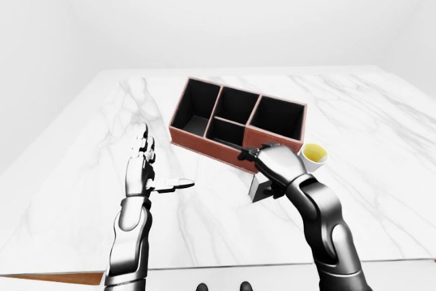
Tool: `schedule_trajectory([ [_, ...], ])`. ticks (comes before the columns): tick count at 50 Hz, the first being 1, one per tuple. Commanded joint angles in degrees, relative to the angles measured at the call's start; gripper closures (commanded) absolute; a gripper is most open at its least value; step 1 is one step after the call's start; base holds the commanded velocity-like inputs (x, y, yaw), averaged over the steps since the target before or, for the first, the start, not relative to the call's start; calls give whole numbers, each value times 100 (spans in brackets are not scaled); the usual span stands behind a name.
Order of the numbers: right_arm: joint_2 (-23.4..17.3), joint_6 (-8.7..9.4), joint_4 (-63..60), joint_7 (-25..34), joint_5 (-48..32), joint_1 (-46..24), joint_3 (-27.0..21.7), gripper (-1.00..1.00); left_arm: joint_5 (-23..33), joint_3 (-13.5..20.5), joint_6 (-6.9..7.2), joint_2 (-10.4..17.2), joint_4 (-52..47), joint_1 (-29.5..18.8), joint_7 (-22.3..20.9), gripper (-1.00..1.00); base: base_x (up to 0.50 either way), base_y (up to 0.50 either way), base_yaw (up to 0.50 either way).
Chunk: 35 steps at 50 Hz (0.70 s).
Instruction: Pick up the book and place it in the right compartment of the caddy.
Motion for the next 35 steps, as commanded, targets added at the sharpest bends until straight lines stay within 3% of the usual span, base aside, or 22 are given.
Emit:
schedule_trajectory([
  [1,-72,0,355,0,25,-80,-80,-26,-12,14,-21,9,56,-20,9,-100,0,0,0],
  [17,-44,0,673,0,-2,-167,-1,-25,3,3,-18,8,39,-12,-2,-100,0,0,0],
  [35,-126,0,1437,0,-11,-466,-71,-27,-50,59,-133,46,257,-66,-2,-100,0,0,0],
])
